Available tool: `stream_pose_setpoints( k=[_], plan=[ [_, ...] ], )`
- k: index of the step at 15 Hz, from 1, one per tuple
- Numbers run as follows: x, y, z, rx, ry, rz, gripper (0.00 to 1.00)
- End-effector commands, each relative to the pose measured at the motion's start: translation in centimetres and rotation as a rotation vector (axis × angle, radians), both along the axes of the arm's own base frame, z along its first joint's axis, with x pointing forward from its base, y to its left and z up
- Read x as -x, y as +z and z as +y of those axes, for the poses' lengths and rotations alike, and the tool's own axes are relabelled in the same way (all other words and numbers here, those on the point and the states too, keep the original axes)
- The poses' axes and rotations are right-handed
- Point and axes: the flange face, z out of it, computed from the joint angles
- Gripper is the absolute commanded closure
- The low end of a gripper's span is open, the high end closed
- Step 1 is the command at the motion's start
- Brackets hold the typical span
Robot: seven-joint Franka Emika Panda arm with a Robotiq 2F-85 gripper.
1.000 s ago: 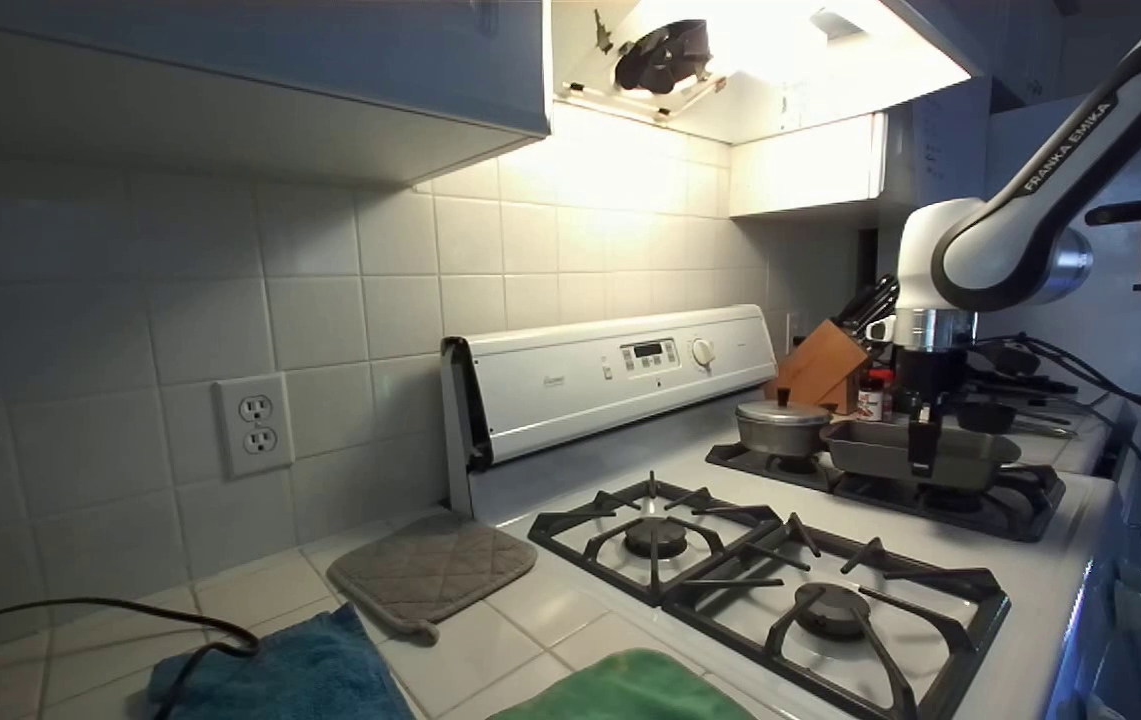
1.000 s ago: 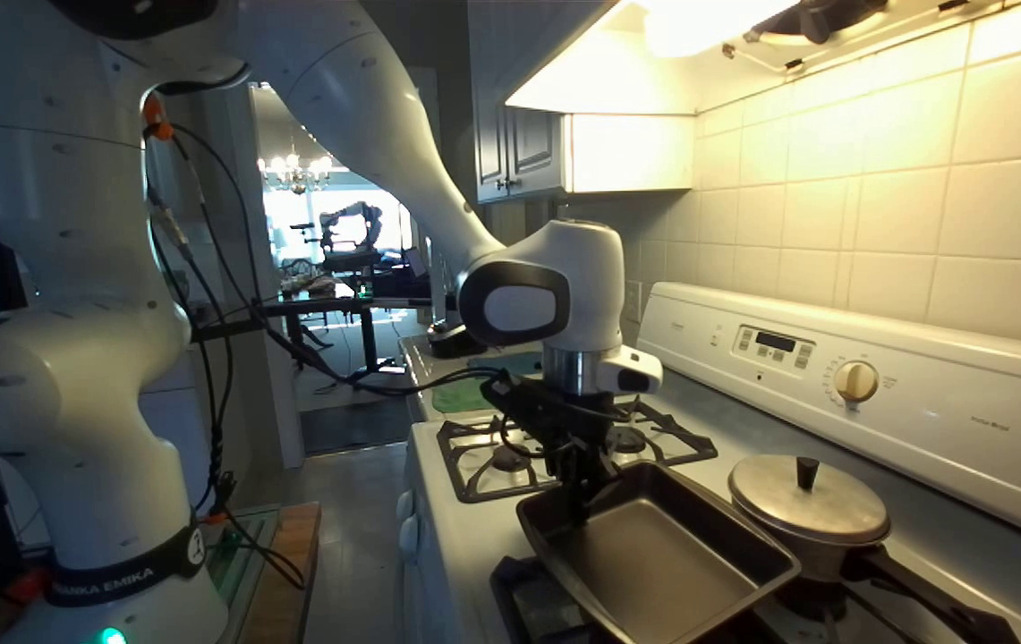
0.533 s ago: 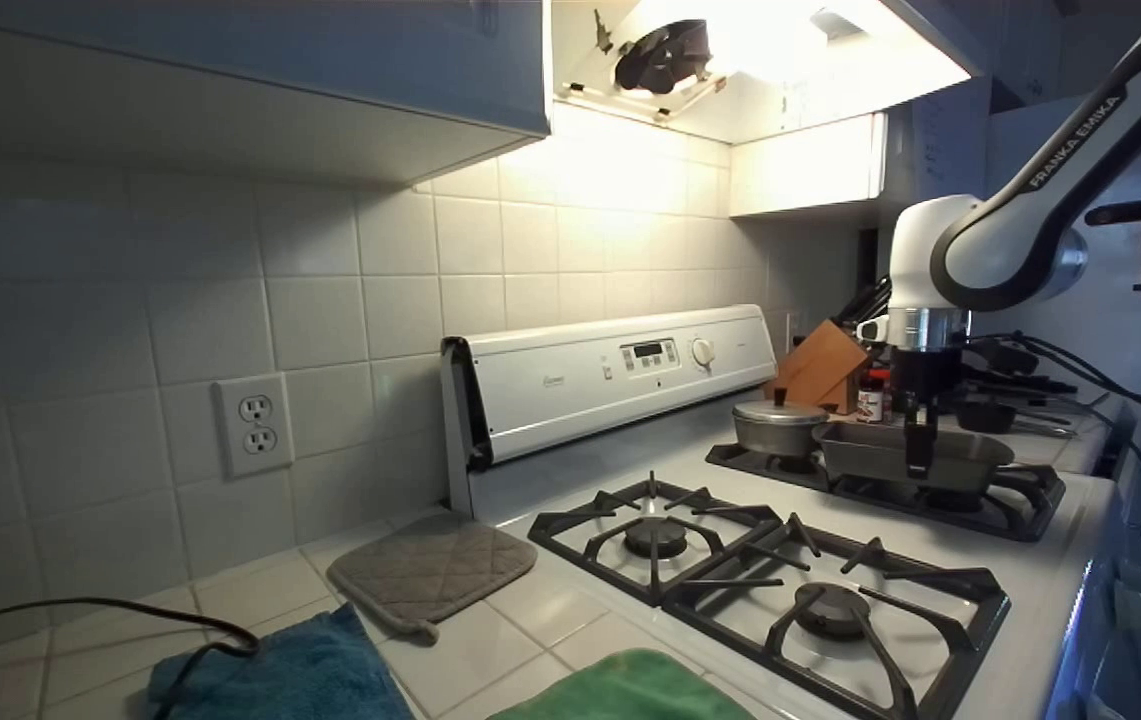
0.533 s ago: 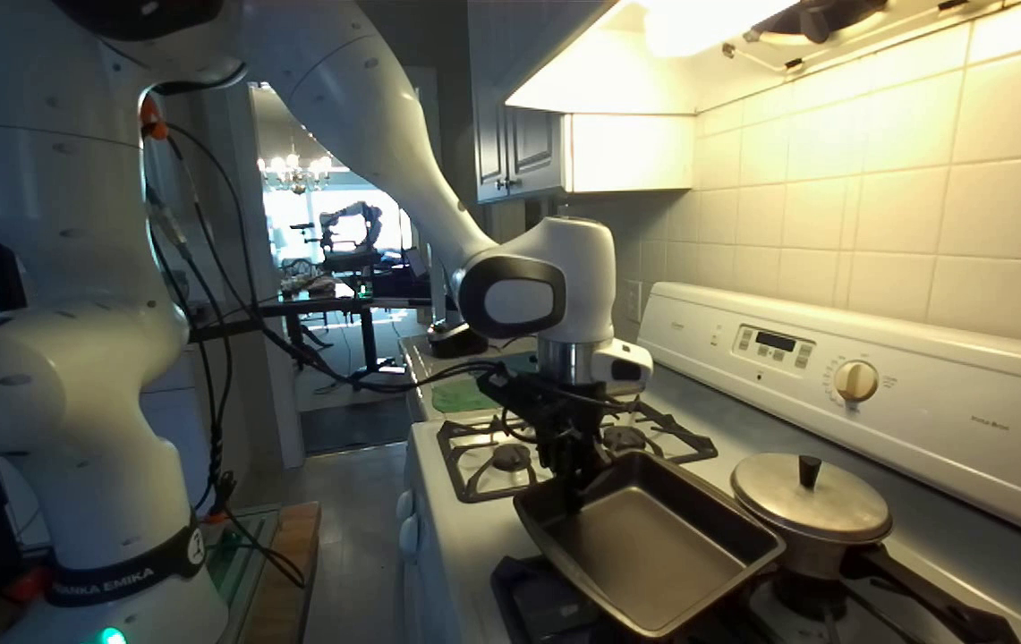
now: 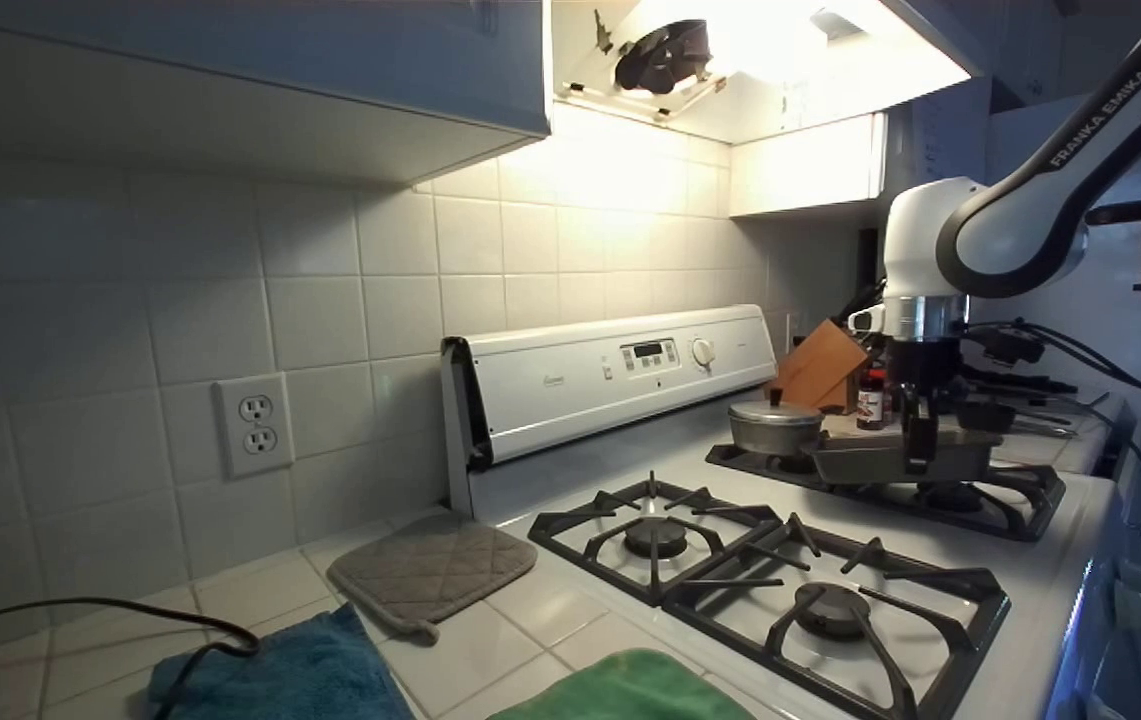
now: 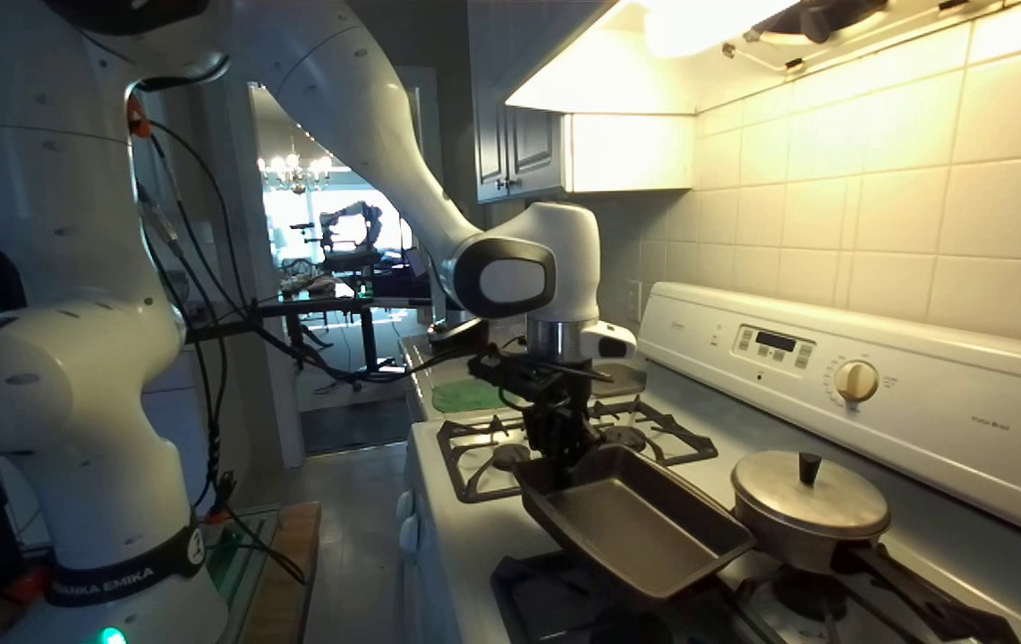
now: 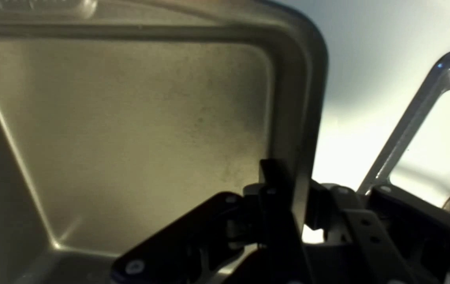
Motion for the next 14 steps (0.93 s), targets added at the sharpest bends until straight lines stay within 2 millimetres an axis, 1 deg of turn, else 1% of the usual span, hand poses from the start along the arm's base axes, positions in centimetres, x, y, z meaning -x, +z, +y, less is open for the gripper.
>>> stream_pose_setpoints(
  k=[1,8,14],
  plan=[
    [0.8,1.2,0.9,0.022,0.039,0.011,0.98],
    [0.6,1.2,1.7,0.023,0.050,0.021,0.98],
    [0.2,1.0,4.4,0.041,0.097,0.010,0.98]
  ],
)
